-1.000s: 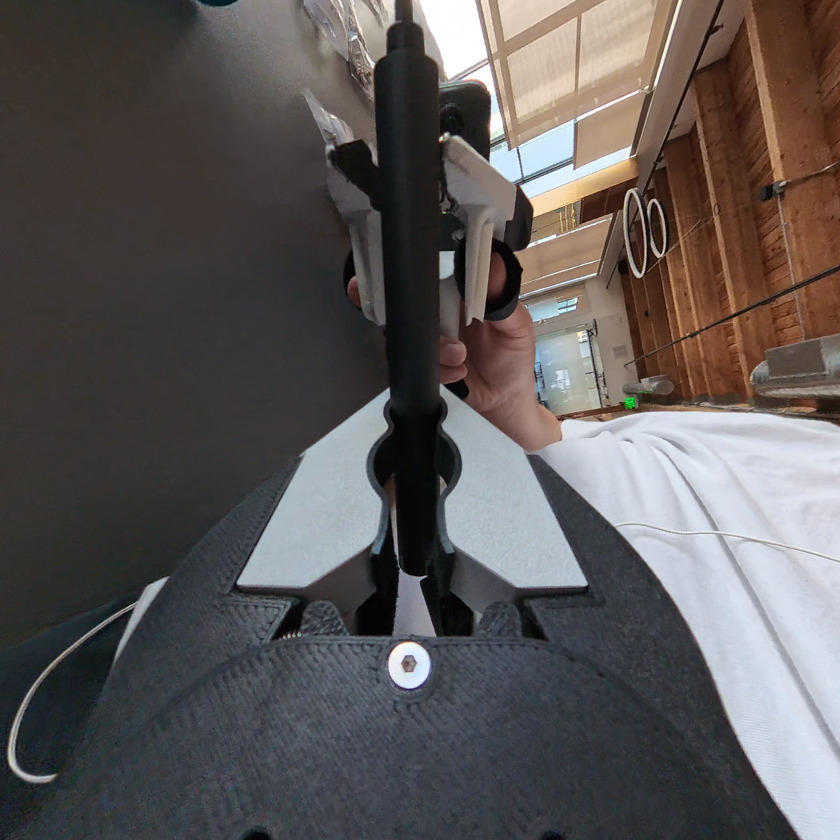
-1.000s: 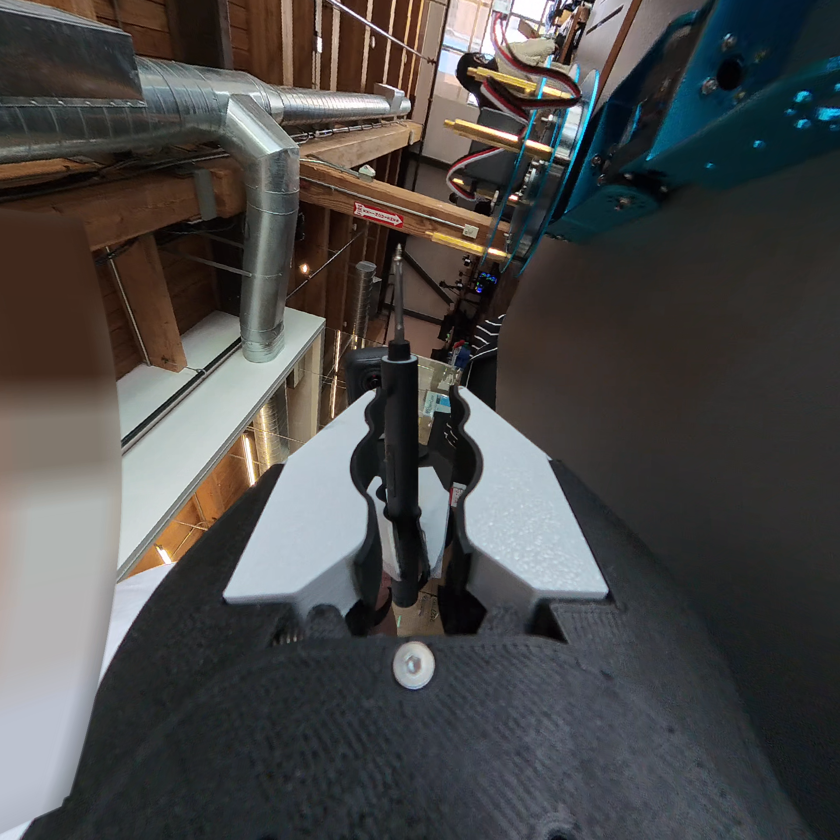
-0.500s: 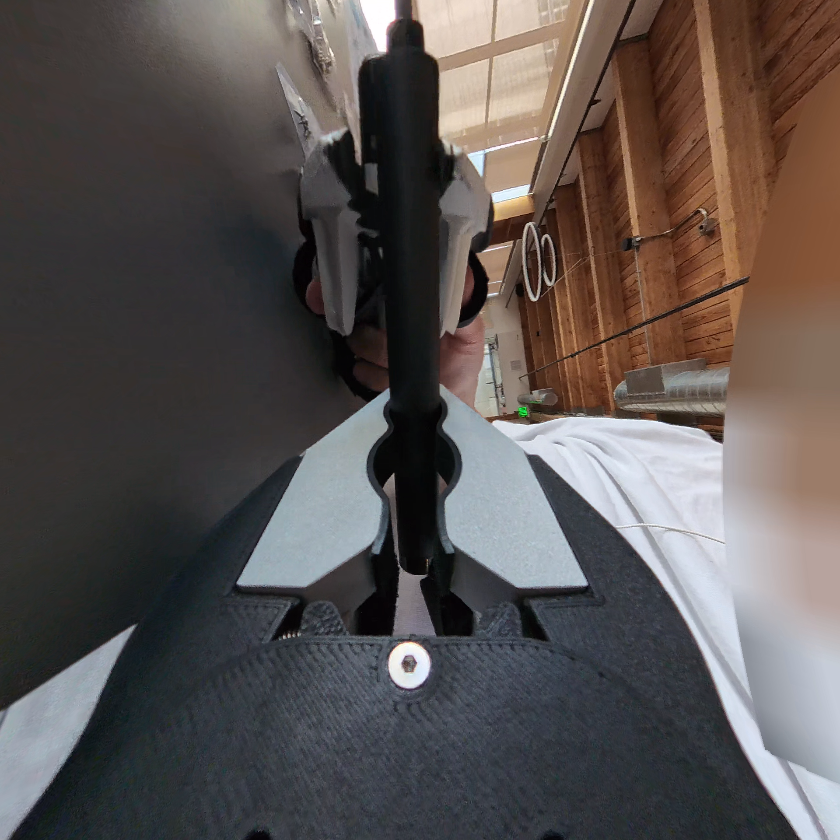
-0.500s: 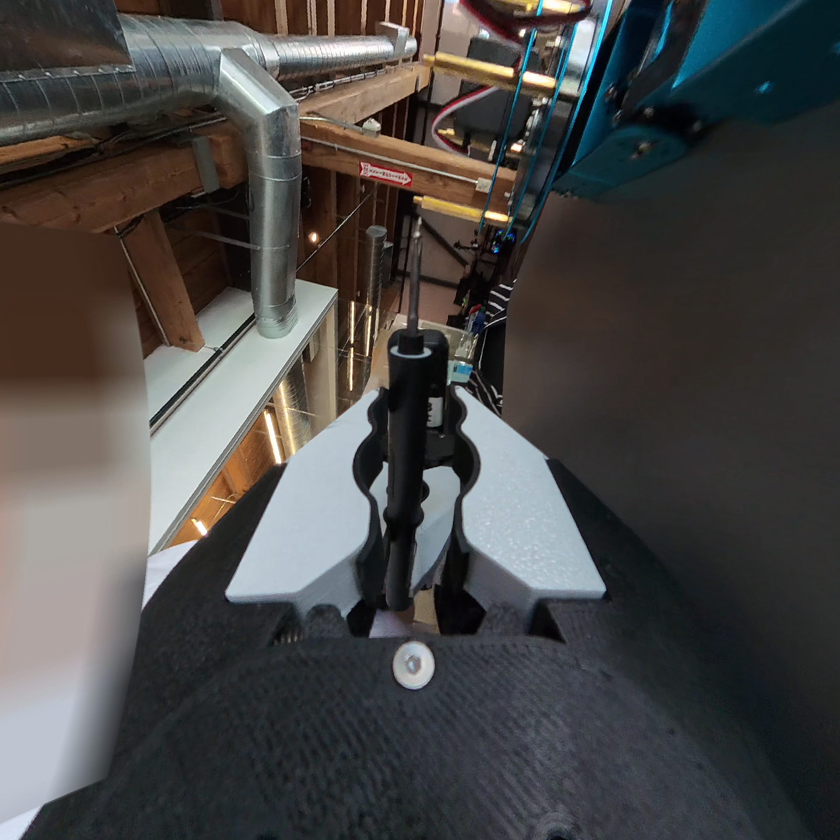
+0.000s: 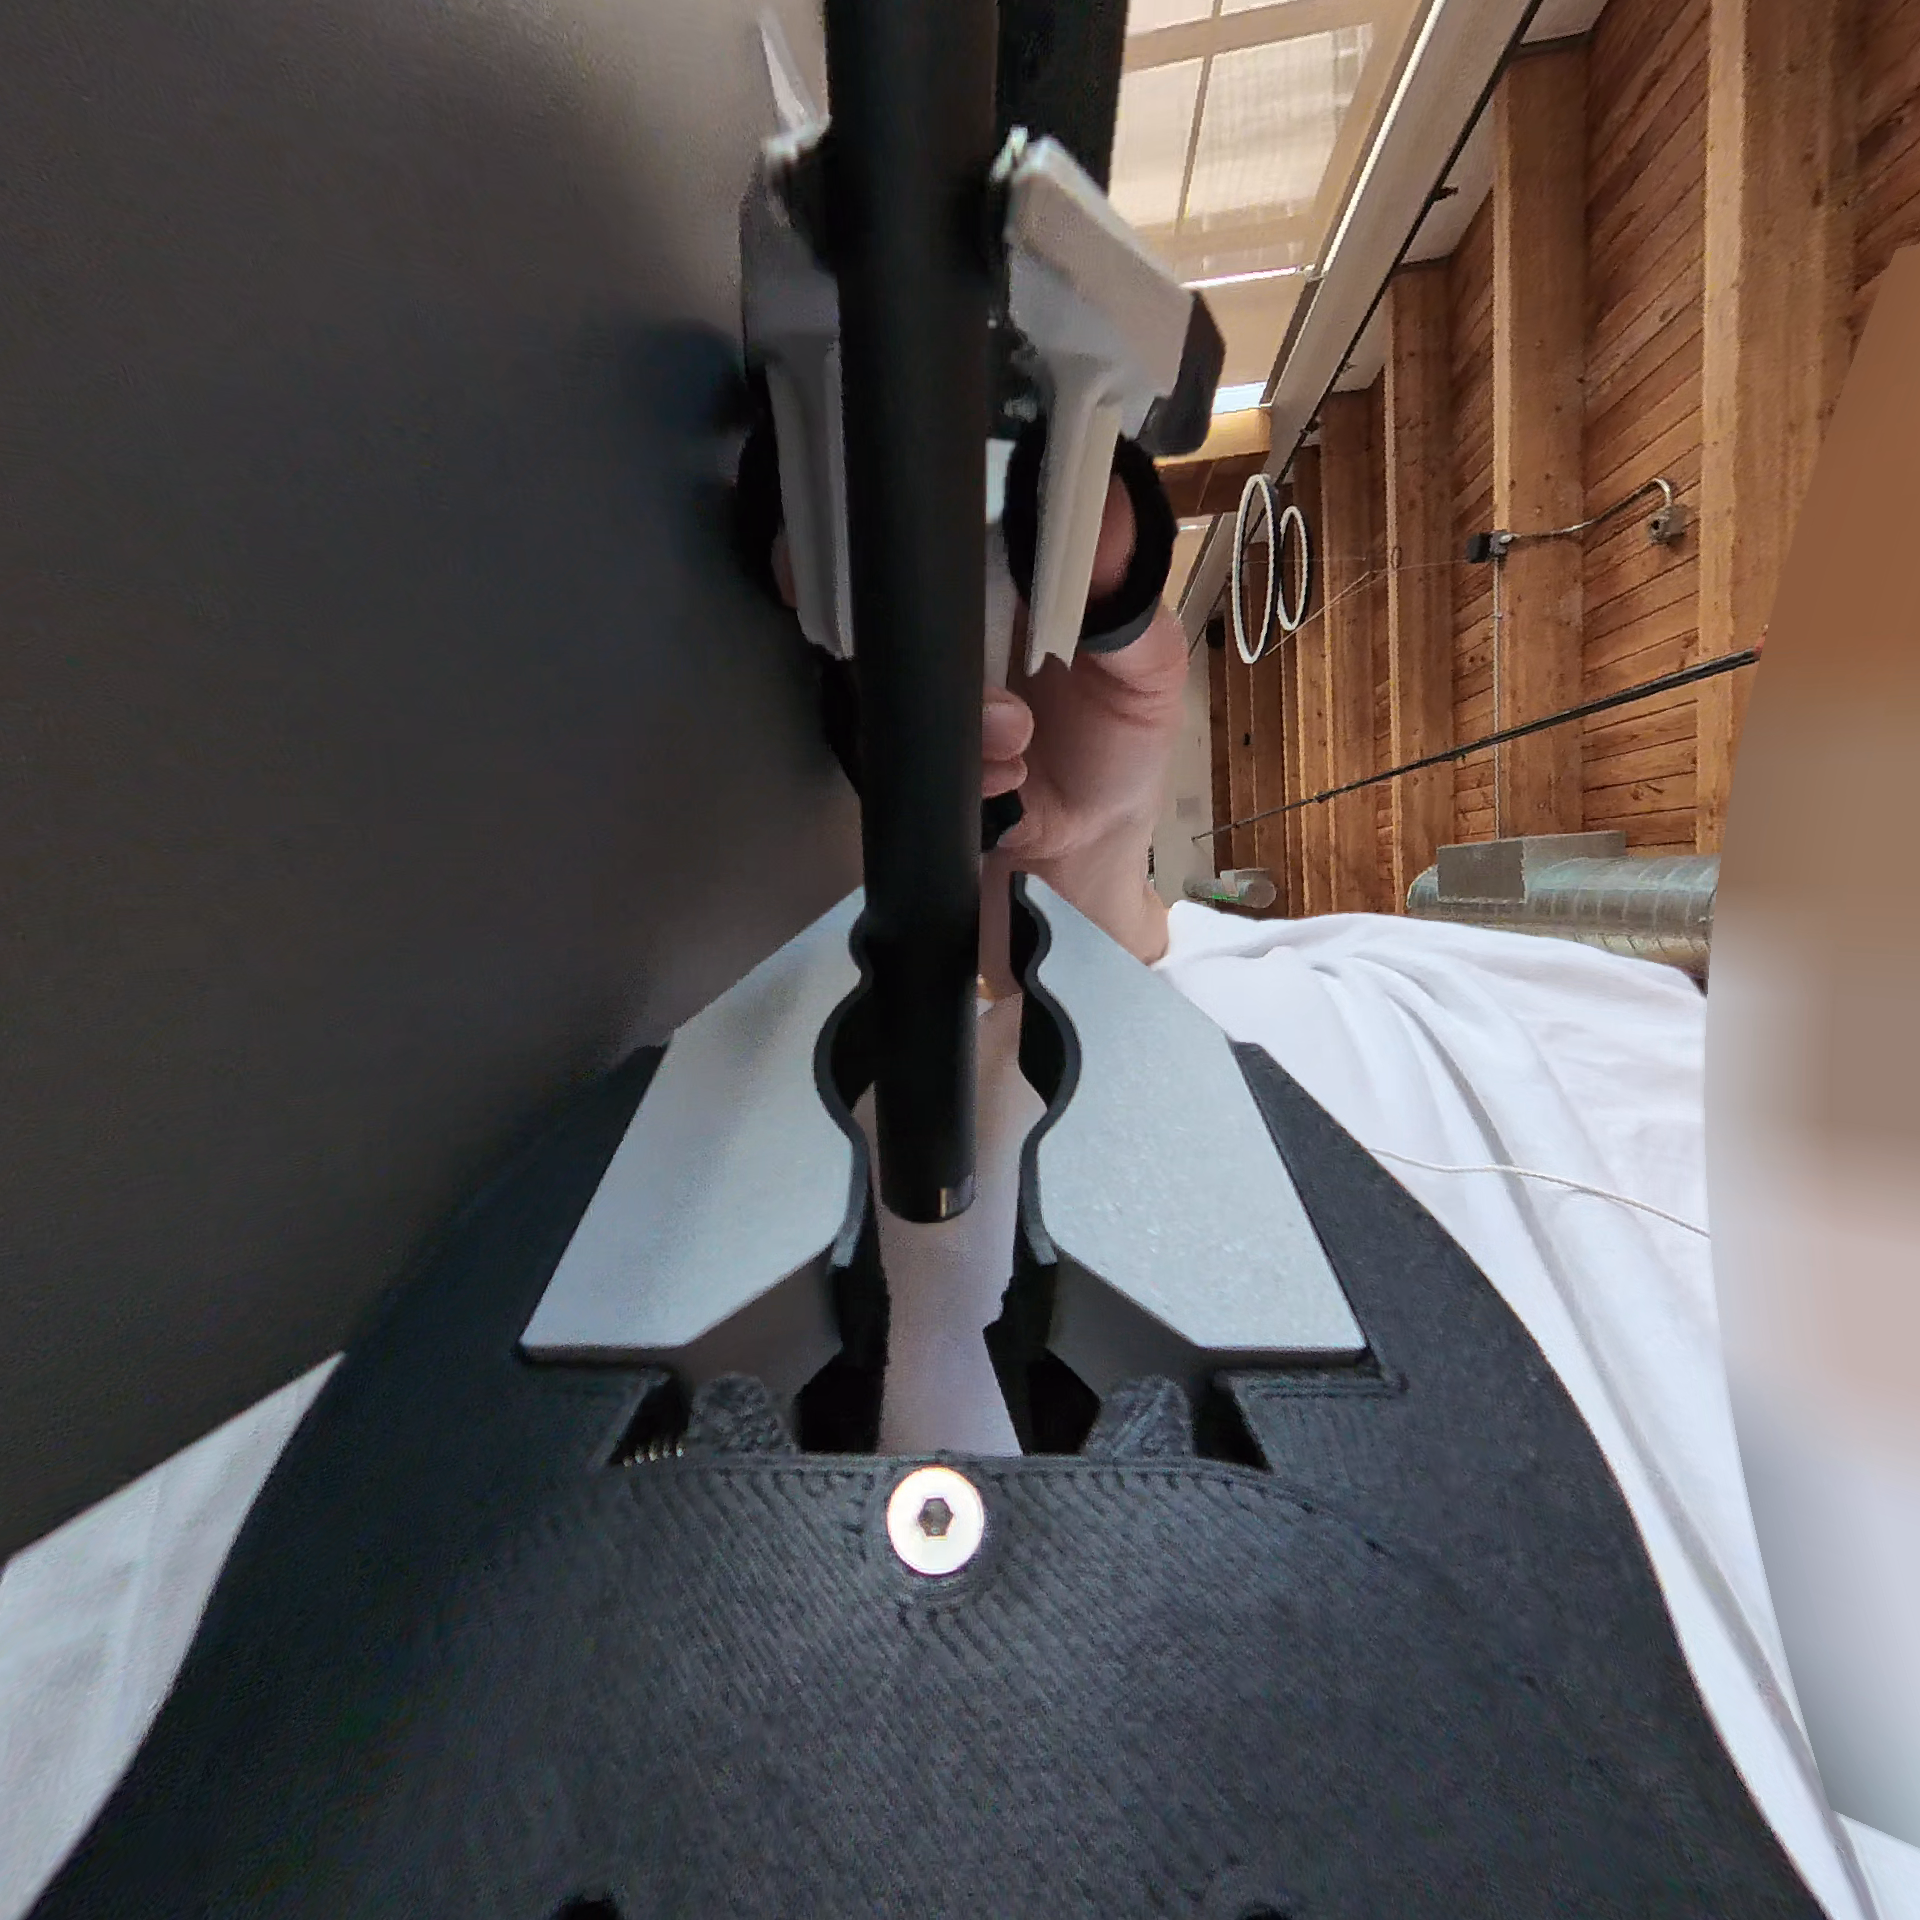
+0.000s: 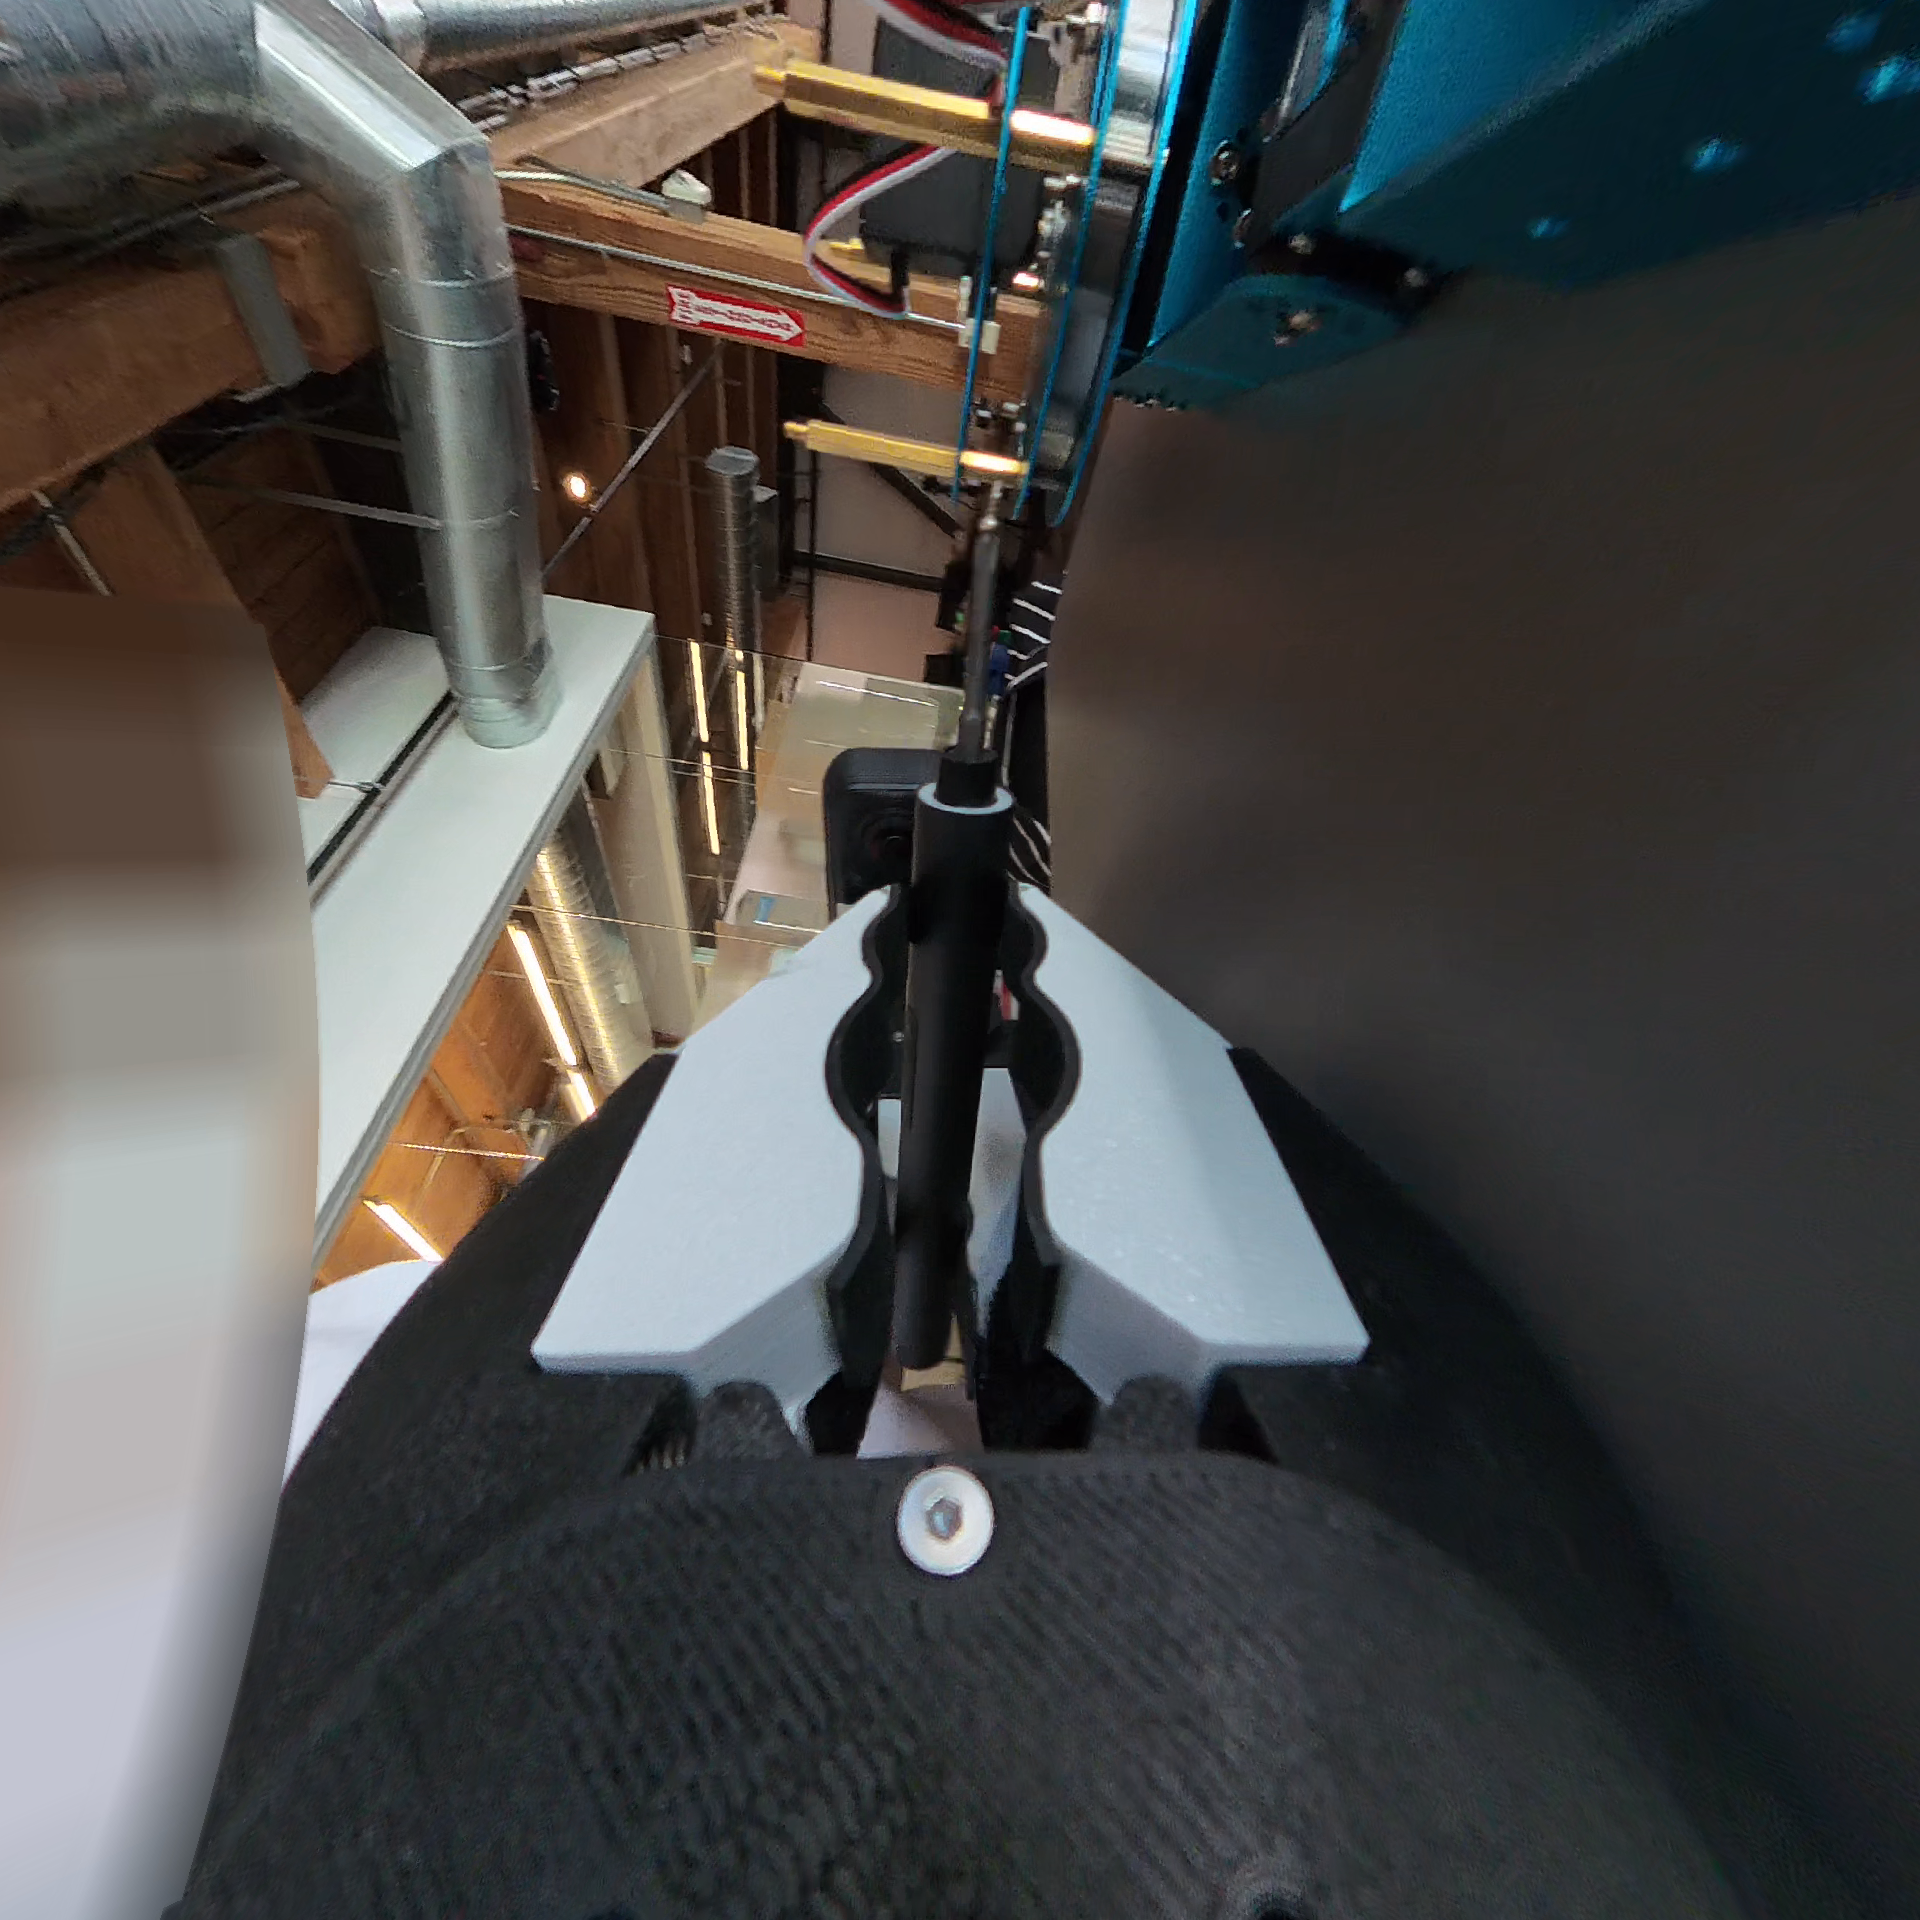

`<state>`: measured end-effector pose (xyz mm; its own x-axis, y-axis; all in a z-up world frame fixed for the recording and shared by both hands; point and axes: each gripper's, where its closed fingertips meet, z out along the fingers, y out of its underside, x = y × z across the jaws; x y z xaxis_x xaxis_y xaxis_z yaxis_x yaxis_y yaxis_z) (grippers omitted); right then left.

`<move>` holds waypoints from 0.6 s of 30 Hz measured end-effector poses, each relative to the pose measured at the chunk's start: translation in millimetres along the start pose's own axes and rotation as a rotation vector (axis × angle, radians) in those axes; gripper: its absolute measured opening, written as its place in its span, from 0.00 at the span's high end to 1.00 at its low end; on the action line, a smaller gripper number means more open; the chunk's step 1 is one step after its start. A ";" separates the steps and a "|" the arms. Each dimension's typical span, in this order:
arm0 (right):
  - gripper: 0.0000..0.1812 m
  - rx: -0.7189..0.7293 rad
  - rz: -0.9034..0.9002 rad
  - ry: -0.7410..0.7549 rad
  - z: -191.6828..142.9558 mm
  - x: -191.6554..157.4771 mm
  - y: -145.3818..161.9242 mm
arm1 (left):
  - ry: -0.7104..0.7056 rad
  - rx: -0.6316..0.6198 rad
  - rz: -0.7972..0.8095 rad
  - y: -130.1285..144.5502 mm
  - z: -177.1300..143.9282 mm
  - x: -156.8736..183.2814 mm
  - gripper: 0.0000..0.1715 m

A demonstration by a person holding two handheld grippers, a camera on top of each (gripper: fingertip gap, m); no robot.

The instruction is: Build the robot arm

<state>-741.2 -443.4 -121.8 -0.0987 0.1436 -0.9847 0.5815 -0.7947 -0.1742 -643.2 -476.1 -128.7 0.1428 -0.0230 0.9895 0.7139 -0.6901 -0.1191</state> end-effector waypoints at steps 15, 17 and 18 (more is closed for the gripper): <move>0.91 -0.109 0.015 0.167 6.1 19.6 -1.8 | -0.094 -0.032 -0.077 -1.3 -8.7 -9.5 0.88; 0.90 -0.105 0.029 0.165 7.1 19.3 -2.9 | -0.080 -0.023 -0.095 -2.6 -9.7 -9.1 0.95; 0.90 -0.108 0.034 0.170 7.4 20.1 -3.3 | -0.072 -0.015 -0.112 -3.6 -9.5 -8.9 0.95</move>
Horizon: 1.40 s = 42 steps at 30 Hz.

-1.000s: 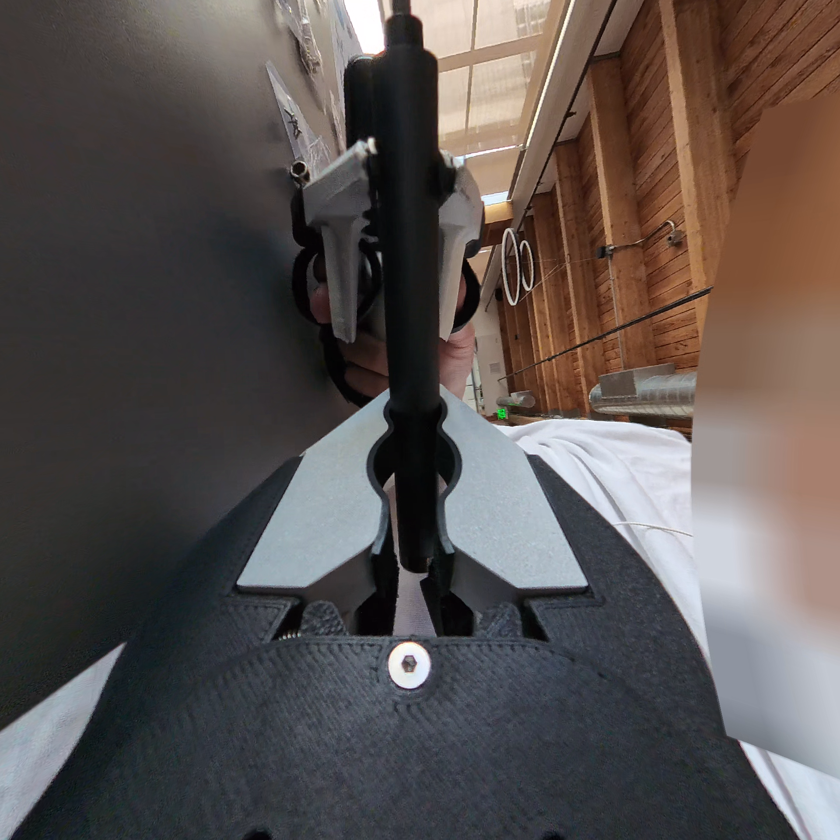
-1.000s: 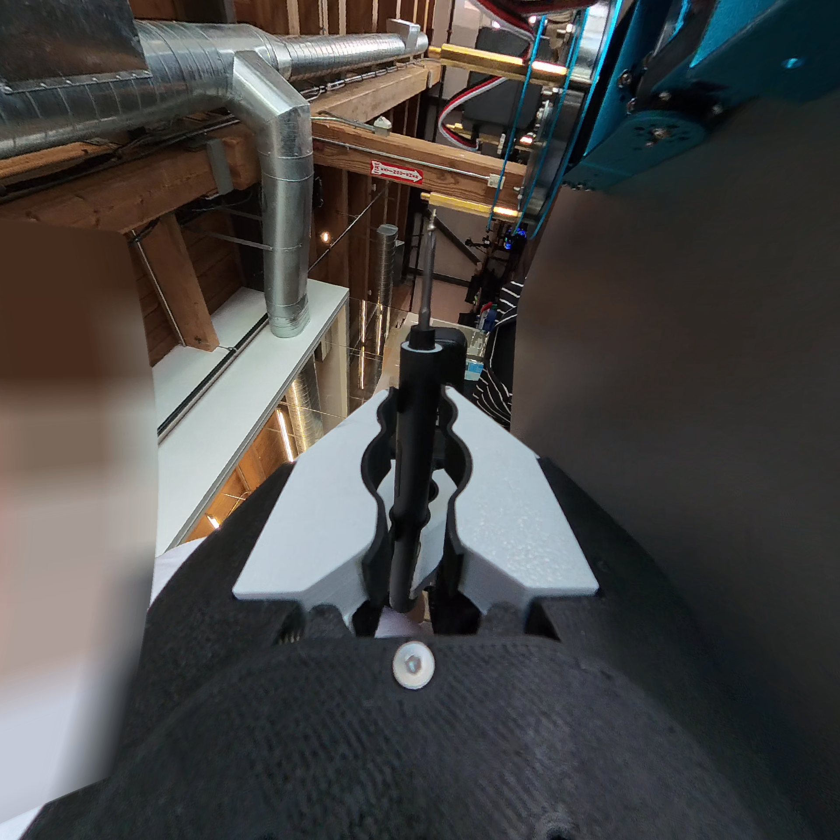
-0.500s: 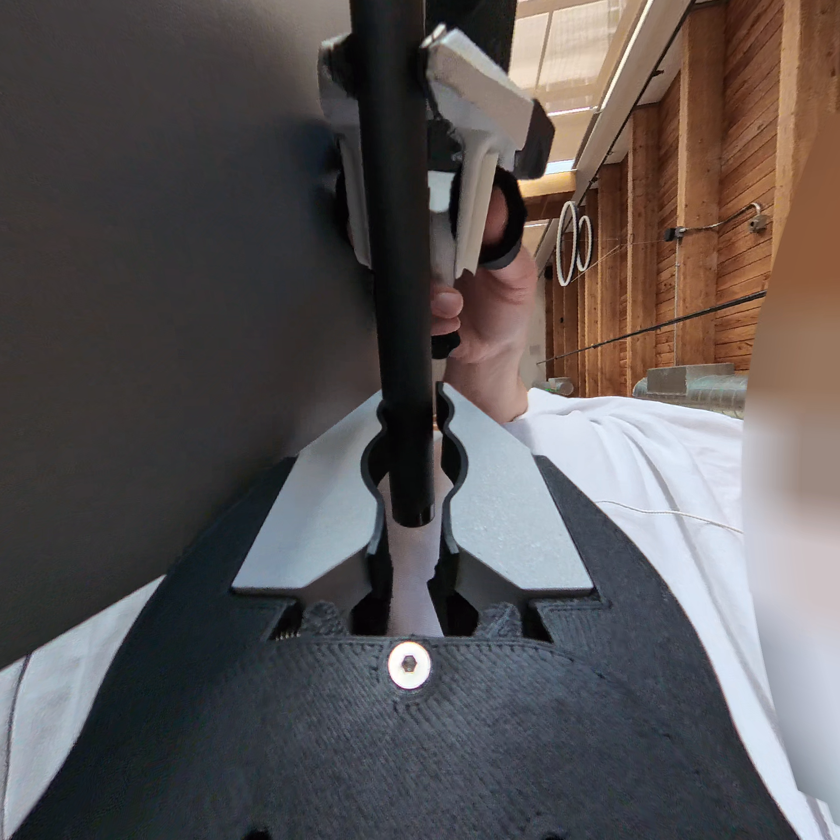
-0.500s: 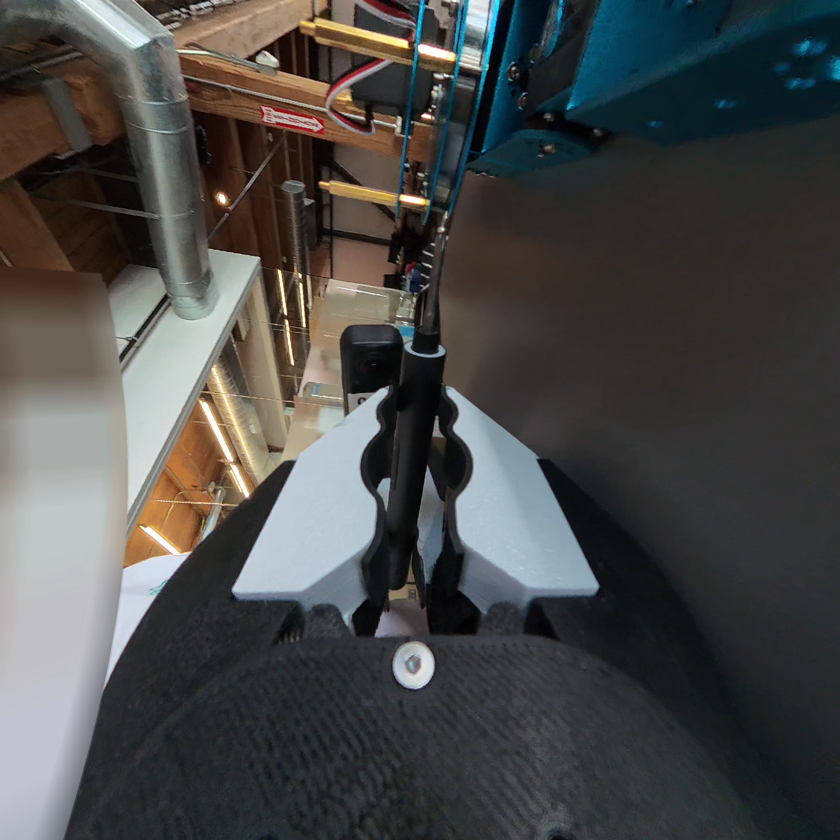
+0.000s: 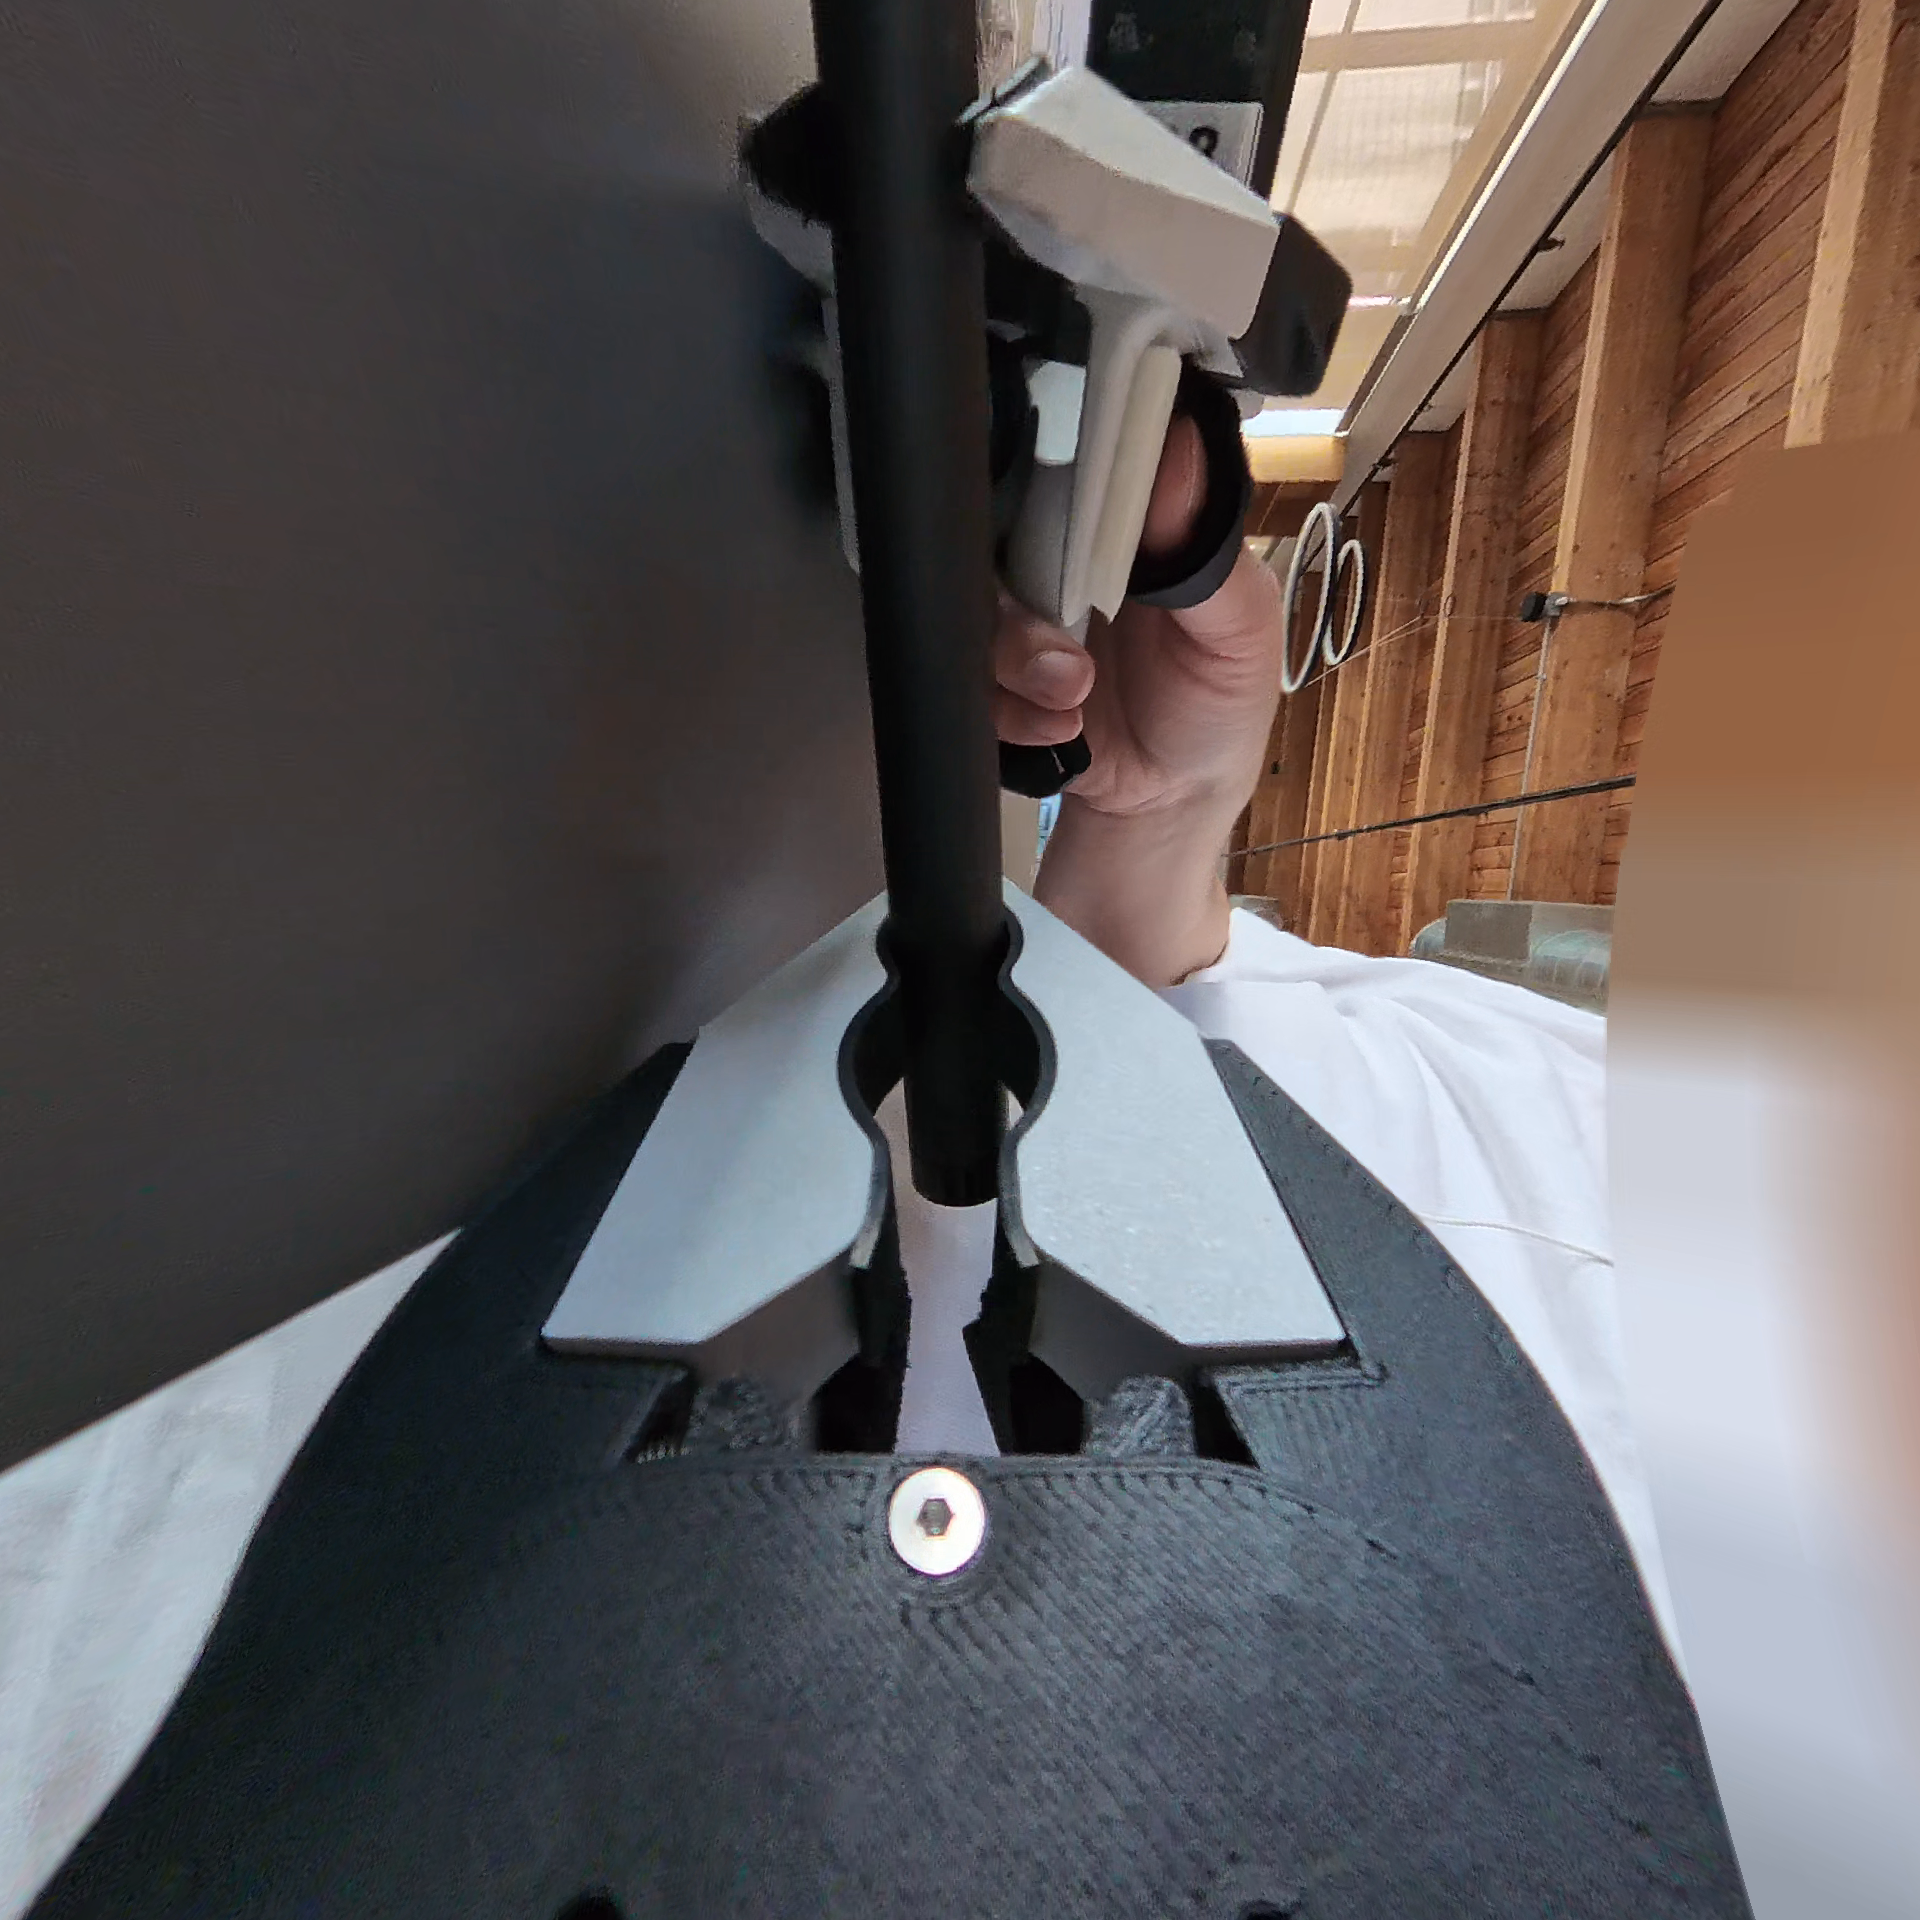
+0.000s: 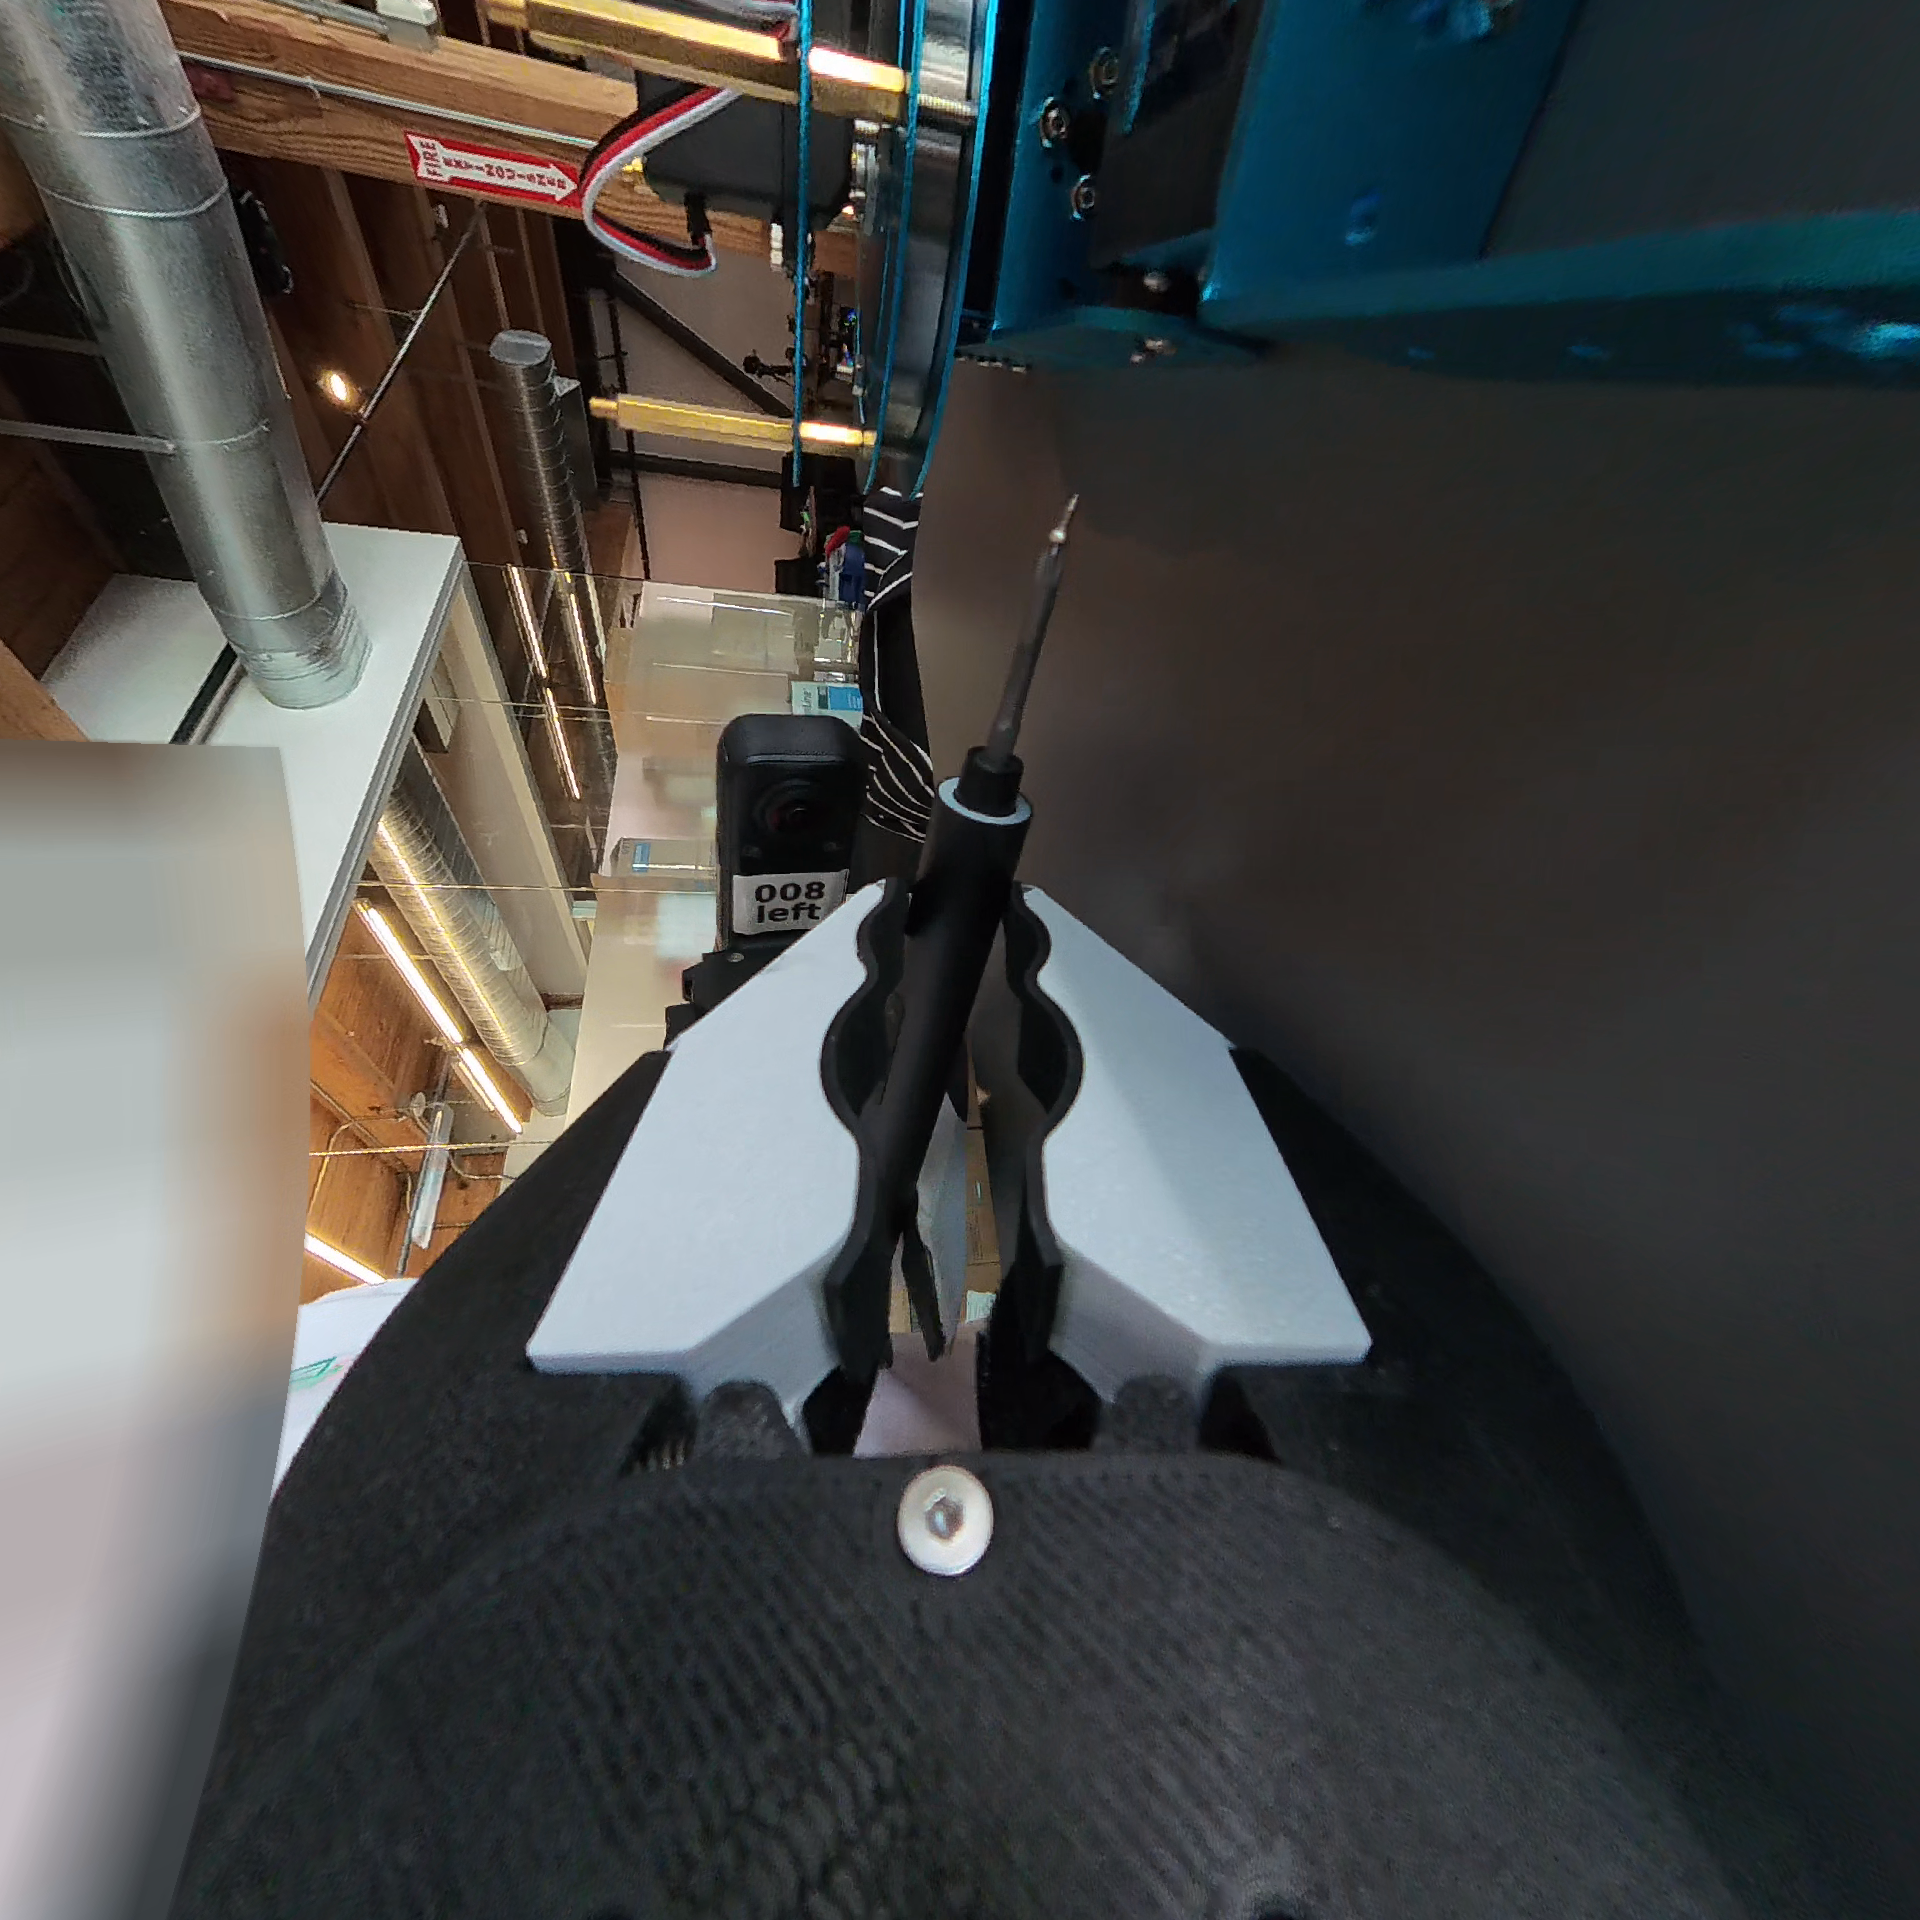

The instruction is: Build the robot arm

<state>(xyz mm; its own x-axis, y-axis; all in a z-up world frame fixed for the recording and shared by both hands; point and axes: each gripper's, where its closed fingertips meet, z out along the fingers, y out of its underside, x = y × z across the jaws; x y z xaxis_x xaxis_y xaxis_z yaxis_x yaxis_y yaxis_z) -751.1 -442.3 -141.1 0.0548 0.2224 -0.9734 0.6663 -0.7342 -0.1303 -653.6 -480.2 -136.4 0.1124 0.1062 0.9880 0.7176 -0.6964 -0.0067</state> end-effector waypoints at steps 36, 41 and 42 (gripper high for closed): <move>0.90 -0.140 -0.031 -0.008 -4.5 2.7 -1.7 | -0.093 -0.057 -0.022 5.1 1.5 -2.7 0.88; 0.90 -0.162 -0.036 0.024 -2.9 6.4 -3.2 | -0.099 -0.052 -0.040 3.5 0.9 -5.9 0.92; 0.90 -0.165 -0.036 0.028 -2.6 6.8 -3.5 | -0.099 -0.053 -0.043 3.3 0.9 -6.2 0.93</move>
